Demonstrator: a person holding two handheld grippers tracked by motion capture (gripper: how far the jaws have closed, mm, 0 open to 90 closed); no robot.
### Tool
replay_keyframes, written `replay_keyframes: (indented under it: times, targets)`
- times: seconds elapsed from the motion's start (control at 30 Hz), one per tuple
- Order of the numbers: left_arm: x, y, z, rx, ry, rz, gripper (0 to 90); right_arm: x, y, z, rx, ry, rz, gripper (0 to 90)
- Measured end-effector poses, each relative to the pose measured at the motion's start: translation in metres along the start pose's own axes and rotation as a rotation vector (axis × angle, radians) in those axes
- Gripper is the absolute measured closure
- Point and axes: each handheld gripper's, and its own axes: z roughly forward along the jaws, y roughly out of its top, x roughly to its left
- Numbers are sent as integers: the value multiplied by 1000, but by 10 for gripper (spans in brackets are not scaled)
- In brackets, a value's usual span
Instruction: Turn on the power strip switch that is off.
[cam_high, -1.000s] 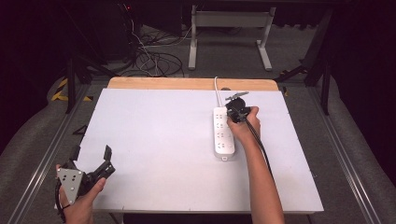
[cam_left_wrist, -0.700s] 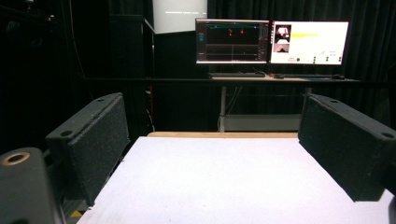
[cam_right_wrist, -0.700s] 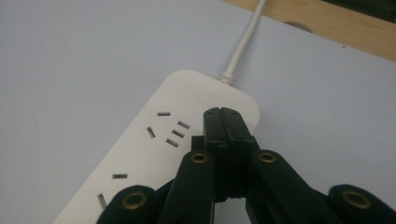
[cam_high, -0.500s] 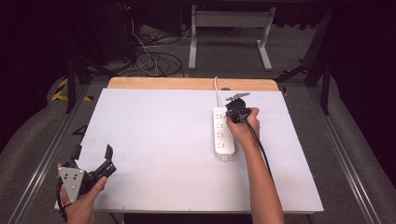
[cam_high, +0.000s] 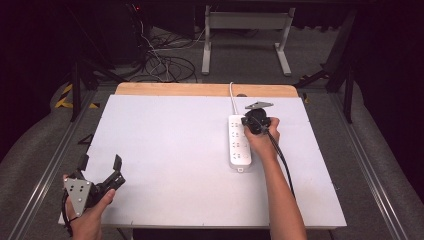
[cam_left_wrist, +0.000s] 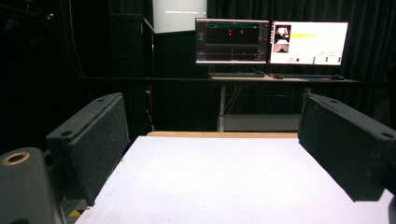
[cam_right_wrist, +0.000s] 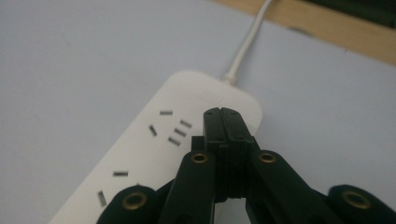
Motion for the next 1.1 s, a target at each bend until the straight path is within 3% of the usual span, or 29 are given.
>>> replay_keyframes:
  times: [0.27, 0.6, 0.7, 0.87, 1.0, 1.1]
  targets:
    - [-1, 1, -1, -6, -1, 1, 92, -2, 0, 1, 30, -17, 41, 900]
    - [-3, 1, 1, -4, -7, -4, 93, 9, 4, 3, 57, -83, -23, 900]
    - [-2, 1, 0, -5, -6, -3, 93, 9, 4, 3, 57, -83, -13, 900]
    - [-1, 1, 0, -2, -5, -7, 93, 18, 6, 5, 77, -129, -75, 900]
    - [0, 1, -2, -1, -1, -7, 93, 21, 6, 5, 82, -157, -81, 900]
    - [1, 1, -2, 1, 3, -3, 93, 19, 6, 5, 73, -143, -59, 900]
